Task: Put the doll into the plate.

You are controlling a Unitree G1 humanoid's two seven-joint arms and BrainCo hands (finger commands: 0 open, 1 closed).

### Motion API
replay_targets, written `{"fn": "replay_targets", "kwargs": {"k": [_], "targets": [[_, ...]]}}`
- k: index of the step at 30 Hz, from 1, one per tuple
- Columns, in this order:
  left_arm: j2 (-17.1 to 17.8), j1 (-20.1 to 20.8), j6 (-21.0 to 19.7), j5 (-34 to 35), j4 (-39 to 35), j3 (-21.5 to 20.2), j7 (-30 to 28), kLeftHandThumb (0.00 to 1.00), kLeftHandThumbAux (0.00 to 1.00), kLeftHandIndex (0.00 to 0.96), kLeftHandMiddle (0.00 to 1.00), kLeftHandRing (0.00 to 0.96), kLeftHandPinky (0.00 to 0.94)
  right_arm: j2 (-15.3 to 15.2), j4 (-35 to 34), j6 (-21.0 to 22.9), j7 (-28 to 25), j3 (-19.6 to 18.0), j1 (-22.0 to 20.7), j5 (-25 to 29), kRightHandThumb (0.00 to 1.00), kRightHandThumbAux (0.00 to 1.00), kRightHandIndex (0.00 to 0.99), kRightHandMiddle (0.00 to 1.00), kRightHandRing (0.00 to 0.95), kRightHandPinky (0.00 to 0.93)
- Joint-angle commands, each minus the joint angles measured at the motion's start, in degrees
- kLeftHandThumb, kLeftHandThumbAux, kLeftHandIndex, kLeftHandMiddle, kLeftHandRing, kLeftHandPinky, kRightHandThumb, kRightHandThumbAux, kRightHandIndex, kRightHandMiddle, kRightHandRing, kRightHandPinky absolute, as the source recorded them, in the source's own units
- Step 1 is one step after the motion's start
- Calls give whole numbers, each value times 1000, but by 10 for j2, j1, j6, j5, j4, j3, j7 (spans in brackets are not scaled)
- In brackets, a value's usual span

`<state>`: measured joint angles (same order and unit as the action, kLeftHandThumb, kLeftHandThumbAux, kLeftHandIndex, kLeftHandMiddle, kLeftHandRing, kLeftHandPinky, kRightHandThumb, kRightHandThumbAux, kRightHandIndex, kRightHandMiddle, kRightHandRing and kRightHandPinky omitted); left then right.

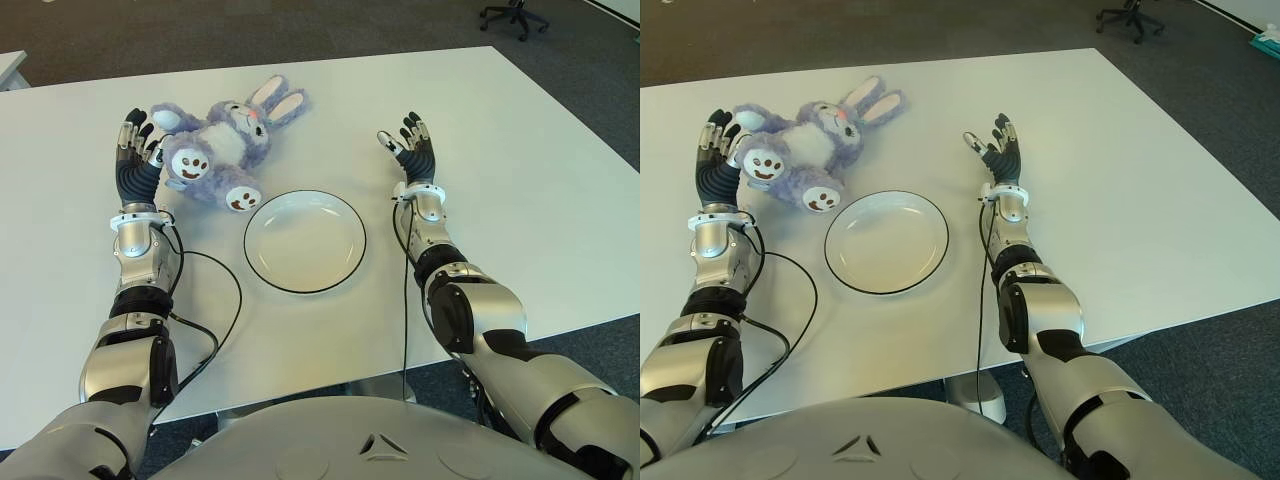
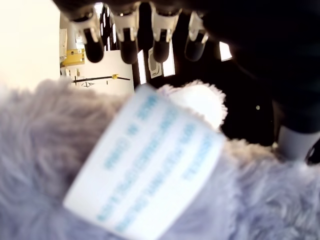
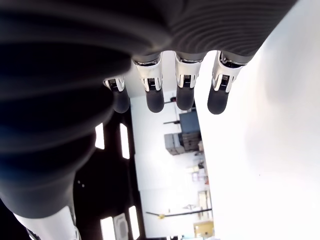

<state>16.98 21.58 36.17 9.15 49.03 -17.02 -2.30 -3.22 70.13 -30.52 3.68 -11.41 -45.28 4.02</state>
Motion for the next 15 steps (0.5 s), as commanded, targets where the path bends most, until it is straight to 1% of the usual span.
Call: {"fn": "replay_targets", "kwargs": {"k": [1, 9, 15], "targets": [[-55, -151, -13, -25, 85, 18, 11, 93, 528, 0, 35, 20, 0, 5, 36, 18, 2, 0, 67, -8, 114, 760, 61, 50, 48, 92], [-57, -153, 1, -24, 85, 16, 10, 101, 523, 0, 39, 32, 31, 4, 35, 18, 2, -2, 67, -6, 104, 750, 58, 48, 47, 91], [-61, -154, 11, -22, 84, 14, 10, 105, 531, 0, 43, 38, 35, 3, 35, 18, 2, -3, 68, -6, 104, 748, 58, 50, 48, 95]]}}
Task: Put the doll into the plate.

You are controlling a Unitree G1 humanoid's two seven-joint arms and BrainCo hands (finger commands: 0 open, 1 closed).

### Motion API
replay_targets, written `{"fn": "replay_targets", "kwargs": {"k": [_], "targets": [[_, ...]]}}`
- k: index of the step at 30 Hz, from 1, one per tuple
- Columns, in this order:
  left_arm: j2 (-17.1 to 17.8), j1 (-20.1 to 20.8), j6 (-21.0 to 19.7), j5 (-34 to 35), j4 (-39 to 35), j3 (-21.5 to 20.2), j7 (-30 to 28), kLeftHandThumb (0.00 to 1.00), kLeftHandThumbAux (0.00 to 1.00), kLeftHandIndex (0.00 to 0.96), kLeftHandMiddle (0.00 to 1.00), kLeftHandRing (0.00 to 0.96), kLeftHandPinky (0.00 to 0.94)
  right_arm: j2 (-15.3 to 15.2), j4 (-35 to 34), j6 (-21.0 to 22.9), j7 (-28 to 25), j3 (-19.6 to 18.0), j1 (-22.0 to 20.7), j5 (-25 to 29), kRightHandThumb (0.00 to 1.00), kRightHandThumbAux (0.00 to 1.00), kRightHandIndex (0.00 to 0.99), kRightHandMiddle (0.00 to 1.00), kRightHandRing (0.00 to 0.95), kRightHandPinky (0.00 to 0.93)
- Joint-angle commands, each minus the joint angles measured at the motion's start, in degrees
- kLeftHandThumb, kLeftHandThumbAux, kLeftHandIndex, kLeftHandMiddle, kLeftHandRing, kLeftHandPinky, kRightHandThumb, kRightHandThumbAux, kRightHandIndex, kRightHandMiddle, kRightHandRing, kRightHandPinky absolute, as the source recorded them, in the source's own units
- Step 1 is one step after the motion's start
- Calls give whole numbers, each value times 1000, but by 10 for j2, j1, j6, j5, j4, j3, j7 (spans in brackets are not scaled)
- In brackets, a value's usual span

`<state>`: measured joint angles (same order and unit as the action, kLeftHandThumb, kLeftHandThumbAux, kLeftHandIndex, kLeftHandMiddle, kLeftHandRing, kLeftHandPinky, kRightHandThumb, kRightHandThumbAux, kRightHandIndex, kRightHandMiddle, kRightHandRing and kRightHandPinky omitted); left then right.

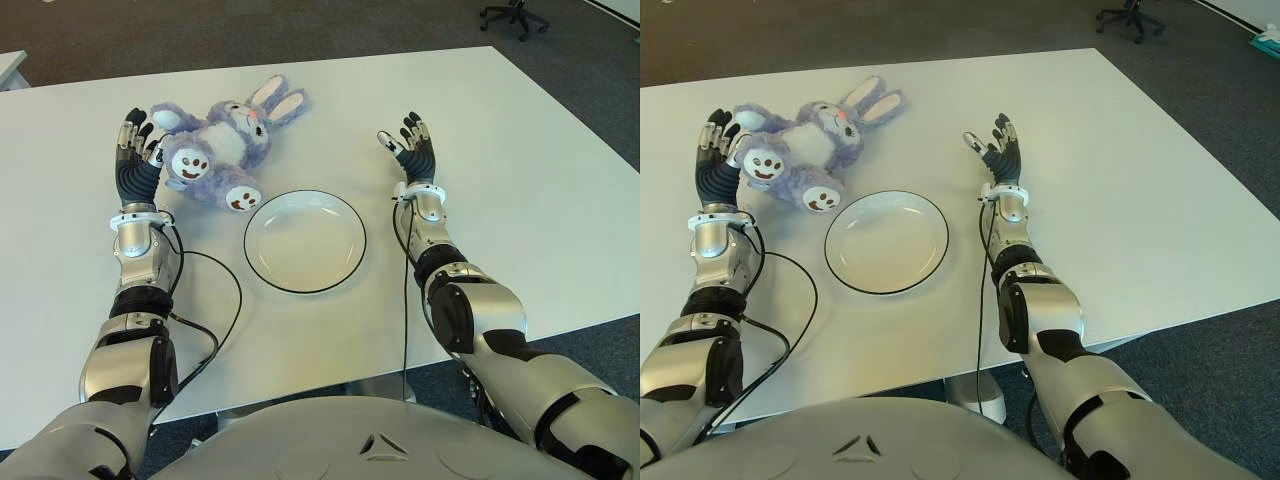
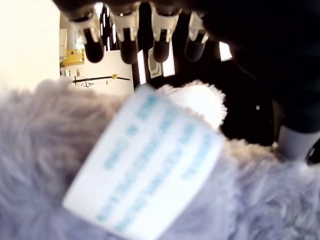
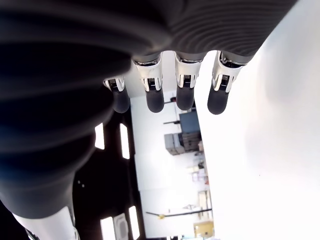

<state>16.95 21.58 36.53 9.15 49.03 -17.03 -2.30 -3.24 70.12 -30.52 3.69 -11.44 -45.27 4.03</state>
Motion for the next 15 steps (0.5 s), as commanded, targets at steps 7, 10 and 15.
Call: {"fn": "replay_targets", "kwargs": {"k": [7, 10, 15], "targets": [[-63, -153, 16, -20, 87, 12, 10, 108, 551, 0, 43, 38, 34, 3, 35, 19, 2, -3, 67, -6, 107, 747, 61, 53, 51, 94], [-63, -152, 18, -20, 88, 12, 10, 108, 553, 0, 43, 37, 33, 3, 36, 20, 2, -3, 66, -5, 109, 746, 62, 55, 51, 93], [-64, -153, 21, -20, 88, 12, 11, 112, 548, 0, 39, 33, 34, 3, 35, 20, 1, -3, 67, -5, 114, 748, 64, 58, 53, 93]]}}
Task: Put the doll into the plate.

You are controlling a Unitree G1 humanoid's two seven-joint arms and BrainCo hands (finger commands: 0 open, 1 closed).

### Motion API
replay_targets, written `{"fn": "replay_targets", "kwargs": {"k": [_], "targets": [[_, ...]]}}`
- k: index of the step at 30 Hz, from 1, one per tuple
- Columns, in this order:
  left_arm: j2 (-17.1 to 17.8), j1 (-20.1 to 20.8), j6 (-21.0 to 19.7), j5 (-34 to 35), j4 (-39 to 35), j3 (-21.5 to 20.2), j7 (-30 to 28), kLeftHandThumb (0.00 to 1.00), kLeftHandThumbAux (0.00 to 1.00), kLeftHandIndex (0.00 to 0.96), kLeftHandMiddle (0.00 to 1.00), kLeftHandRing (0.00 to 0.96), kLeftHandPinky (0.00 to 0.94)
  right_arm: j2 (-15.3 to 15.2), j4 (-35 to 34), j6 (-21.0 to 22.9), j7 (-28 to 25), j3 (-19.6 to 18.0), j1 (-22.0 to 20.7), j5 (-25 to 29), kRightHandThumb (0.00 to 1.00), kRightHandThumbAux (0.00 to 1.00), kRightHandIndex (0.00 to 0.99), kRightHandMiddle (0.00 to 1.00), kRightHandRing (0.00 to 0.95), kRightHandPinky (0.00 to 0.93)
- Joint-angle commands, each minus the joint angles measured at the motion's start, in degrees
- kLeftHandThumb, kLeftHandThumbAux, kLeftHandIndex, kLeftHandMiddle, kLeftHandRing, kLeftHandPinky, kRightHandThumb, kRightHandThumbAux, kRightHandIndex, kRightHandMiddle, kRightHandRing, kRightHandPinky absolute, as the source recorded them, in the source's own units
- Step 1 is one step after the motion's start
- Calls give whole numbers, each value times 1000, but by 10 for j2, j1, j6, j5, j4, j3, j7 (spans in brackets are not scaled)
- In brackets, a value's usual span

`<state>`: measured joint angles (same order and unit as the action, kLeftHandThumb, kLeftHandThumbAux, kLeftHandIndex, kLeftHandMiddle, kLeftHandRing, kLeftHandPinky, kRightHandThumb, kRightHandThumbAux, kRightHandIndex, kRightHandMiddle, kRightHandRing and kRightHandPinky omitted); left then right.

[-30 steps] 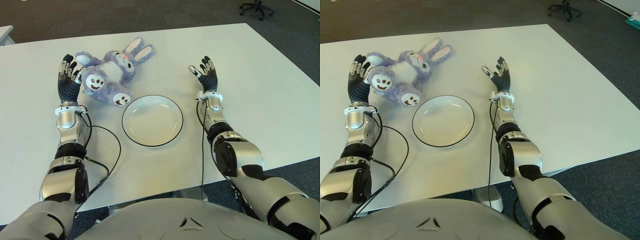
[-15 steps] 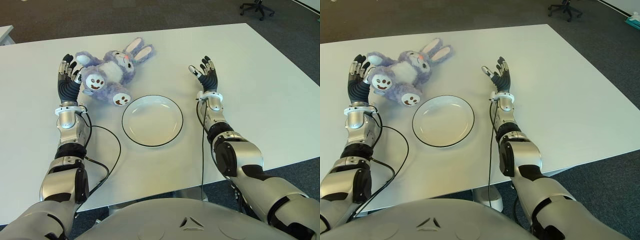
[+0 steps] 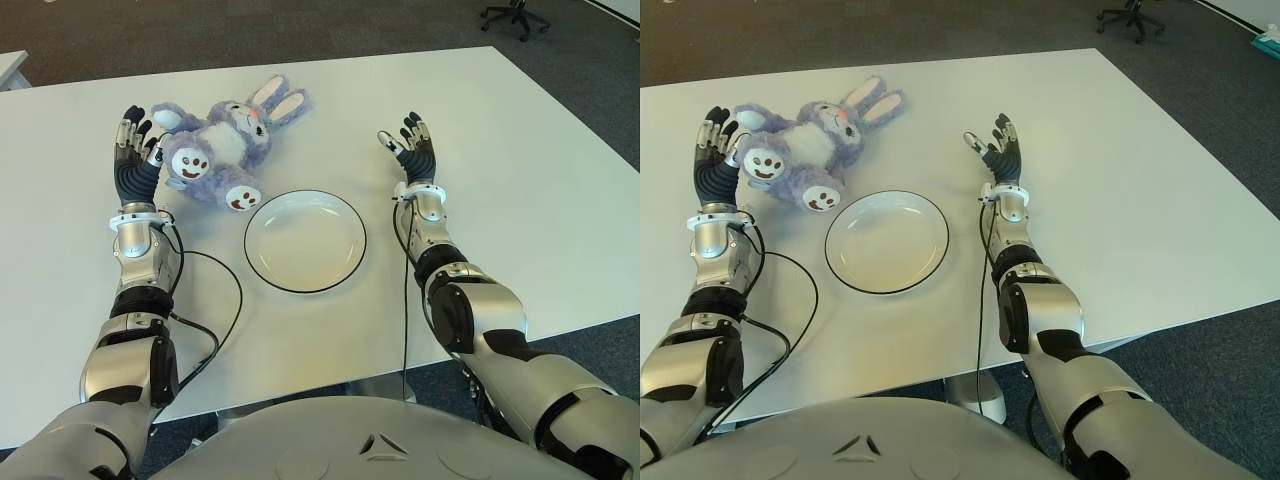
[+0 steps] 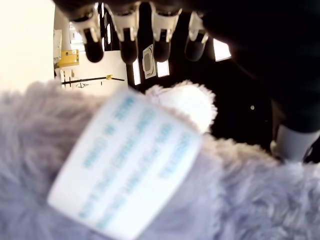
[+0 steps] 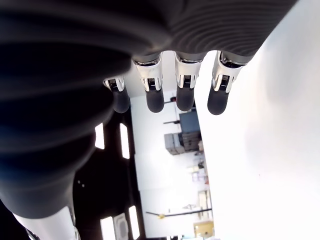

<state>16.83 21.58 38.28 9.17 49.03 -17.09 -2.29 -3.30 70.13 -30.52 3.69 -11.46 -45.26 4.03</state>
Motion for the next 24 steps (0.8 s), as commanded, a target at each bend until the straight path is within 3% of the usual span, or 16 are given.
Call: {"fn": "replay_targets", "kwargs": {"k": [1, 24], "targets": [[-63, -153, 4, -20, 88, 13, 11, 113, 546, 0, 38, 32, 33, 4, 35, 20, 1, -3, 67, -5, 115, 750, 64, 58, 53, 94], [-58, -175, 33, -49, 67, 30, 39, 105, 480, 0, 17, 12, 20, 4, 34, 20, -3, -2, 66, -5, 143, 762, 65, 58, 54, 94]]}}
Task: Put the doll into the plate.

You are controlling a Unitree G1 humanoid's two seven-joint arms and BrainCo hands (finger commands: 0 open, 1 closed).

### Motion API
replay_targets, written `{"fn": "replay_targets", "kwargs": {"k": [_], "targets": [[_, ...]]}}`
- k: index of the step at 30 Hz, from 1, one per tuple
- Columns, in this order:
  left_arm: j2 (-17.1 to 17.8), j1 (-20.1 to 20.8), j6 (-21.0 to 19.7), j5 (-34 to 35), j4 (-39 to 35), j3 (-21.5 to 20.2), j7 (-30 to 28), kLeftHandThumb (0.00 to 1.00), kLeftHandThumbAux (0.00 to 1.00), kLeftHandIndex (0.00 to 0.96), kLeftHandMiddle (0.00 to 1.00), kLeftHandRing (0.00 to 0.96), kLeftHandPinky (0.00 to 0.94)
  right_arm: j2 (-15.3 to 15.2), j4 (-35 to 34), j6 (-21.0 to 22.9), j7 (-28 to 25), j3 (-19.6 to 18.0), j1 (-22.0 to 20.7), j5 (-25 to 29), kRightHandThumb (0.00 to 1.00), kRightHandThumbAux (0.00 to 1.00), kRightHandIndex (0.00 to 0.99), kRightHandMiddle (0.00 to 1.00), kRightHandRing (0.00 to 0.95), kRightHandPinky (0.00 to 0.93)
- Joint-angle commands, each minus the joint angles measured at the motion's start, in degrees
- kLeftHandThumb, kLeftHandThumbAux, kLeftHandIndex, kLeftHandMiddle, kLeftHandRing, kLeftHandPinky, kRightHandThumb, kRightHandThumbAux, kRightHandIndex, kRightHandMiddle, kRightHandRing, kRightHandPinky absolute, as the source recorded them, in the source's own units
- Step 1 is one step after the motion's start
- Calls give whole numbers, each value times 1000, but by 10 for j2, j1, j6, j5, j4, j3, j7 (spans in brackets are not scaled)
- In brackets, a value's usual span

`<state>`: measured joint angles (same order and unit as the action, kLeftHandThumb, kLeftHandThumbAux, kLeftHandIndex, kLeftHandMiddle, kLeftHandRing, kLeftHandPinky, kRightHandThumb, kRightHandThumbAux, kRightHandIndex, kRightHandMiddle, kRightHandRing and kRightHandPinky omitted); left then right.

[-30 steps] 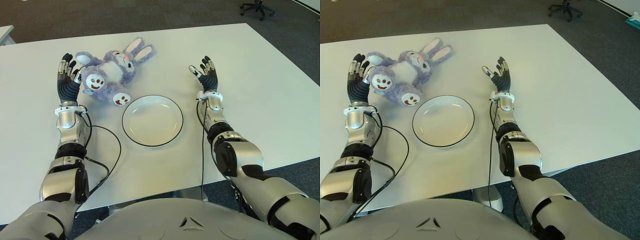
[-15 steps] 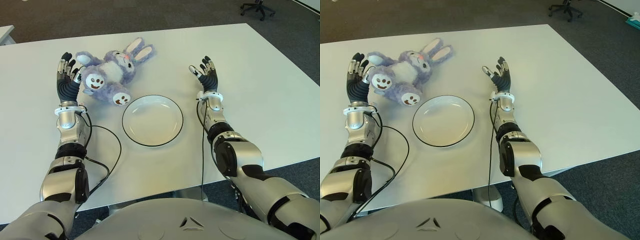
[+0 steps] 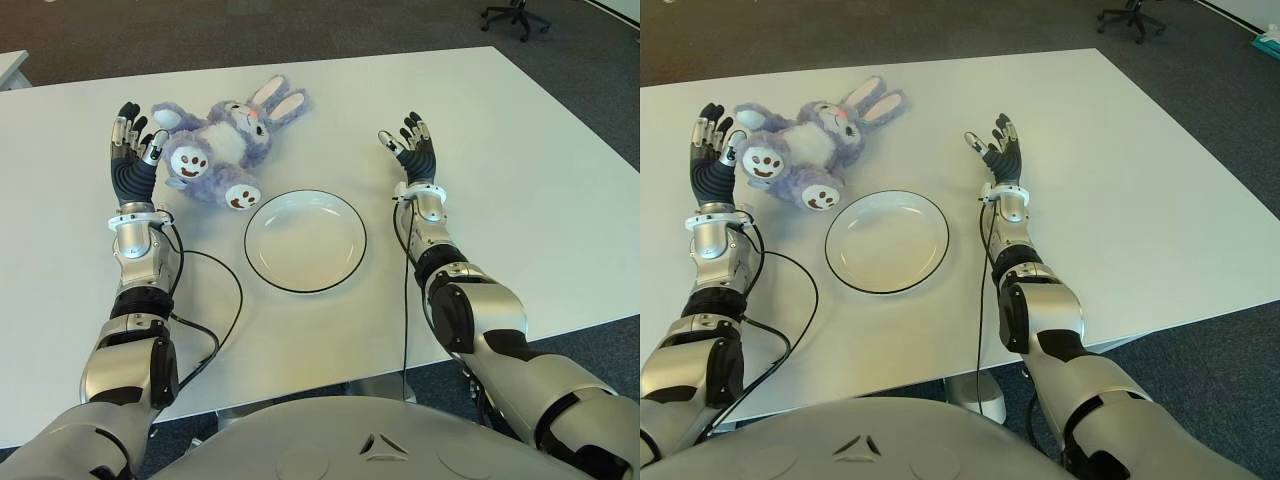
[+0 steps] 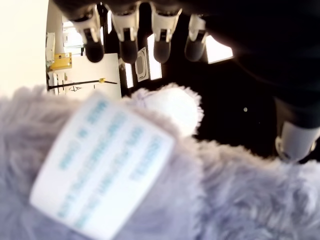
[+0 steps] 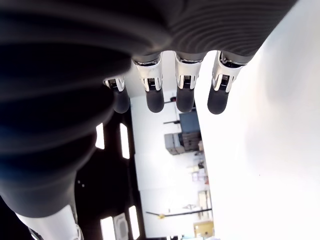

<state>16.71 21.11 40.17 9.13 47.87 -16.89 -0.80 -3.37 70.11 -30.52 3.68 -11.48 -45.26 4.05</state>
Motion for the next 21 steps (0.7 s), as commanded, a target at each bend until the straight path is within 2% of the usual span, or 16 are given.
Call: {"fn": "replay_targets", "kwargs": {"k": [1, 8, 21], "targets": [[-56, -172, 16, -49, 78, 28, 25, 105, 478, 0, 17, 12, 22, 4, 34, 20, -2, -1, 65, -6, 141, 763, 64, 56, 53, 92], [-54, -179, 32, -60, 77, 32, 37, 121, 488, 0, 19, 21, 51, 4, 34, 20, -1, -2, 64, -6, 133, 762, 63, 52, 51, 91], [-50, -190, 70, -73, 86, 39, 61, 136, 470, 0, 28, 26, 39, 4, 33, 20, -1, 2, 64, -9, 125, 762, 60, 53, 50, 89]]}}
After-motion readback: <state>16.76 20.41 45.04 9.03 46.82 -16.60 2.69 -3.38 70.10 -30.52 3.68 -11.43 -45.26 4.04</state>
